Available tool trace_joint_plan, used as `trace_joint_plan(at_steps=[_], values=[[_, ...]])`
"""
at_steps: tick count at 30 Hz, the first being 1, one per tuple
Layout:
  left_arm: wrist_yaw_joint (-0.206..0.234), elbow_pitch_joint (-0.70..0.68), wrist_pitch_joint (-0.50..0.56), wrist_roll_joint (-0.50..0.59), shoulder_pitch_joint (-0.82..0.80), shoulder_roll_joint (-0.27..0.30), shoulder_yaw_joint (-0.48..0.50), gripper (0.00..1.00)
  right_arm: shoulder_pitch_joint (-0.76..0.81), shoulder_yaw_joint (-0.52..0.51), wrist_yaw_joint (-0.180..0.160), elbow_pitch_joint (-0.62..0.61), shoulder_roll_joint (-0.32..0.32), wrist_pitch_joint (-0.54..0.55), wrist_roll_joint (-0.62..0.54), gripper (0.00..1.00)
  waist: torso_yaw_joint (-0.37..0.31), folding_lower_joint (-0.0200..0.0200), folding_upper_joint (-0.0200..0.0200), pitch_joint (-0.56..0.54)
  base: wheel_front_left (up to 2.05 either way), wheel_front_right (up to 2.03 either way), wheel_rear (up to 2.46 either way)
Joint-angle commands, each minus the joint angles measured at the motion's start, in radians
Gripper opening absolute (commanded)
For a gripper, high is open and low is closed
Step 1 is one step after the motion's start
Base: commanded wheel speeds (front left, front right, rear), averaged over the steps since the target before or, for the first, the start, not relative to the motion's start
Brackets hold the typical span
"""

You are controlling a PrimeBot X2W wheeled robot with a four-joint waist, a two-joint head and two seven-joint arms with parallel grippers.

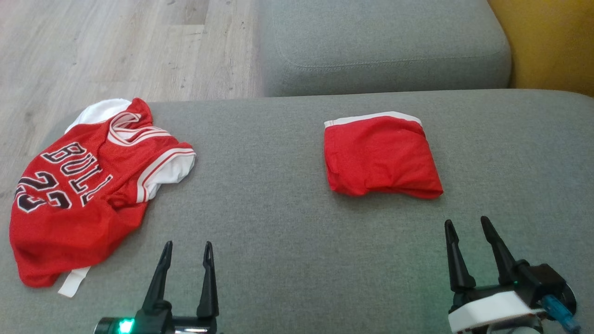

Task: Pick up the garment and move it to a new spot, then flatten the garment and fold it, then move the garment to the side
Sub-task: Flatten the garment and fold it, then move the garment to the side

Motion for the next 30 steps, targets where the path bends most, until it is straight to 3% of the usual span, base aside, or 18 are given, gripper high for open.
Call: trace_joint_plan(at_steps=[1, 18, 25, 30], values=[[0.001, -0.027, -0.002, 0.012, -0.037, -0.001, 0.035, 1.0, -0.023, 0.017, -0.001, -0.028, -0.005, -0.006, 0.009, 1.0, 0.001, 0.0, -0.0001, 0.001, 0.0, 0.0, 0.0], [0.005, -0.047, -0.002, 0.038, -0.049, -0.001, 0.041, 1.0, -0.068, 0.034, -0.001, 0.0, -0.005, -0.006, 0.039, 1.0, -0.018, 0.0, -0.0001, 0.056, 0.0, 0.0, 0.0], [0.02, -0.093, -0.002, 0.035, -0.109, -0.001, 0.019, 1.0, -0.22, 0.037, -0.001, 0.054, -0.005, -0.006, 0.038, 1.0, -0.013, 0.0, -0.0001, 0.176, 0.0, 0.0, 0.0], [0.032, -0.121, -0.002, 0.025, -0.164, -0.001, -0.003, 1.0, -0.383, 0.021, -0.001, 0.169, -0.035, -0.006, 0.046, 1.0, 0.002, 0.0, -0.0001, 0.258, 0.0, 0.0, 0.0]])
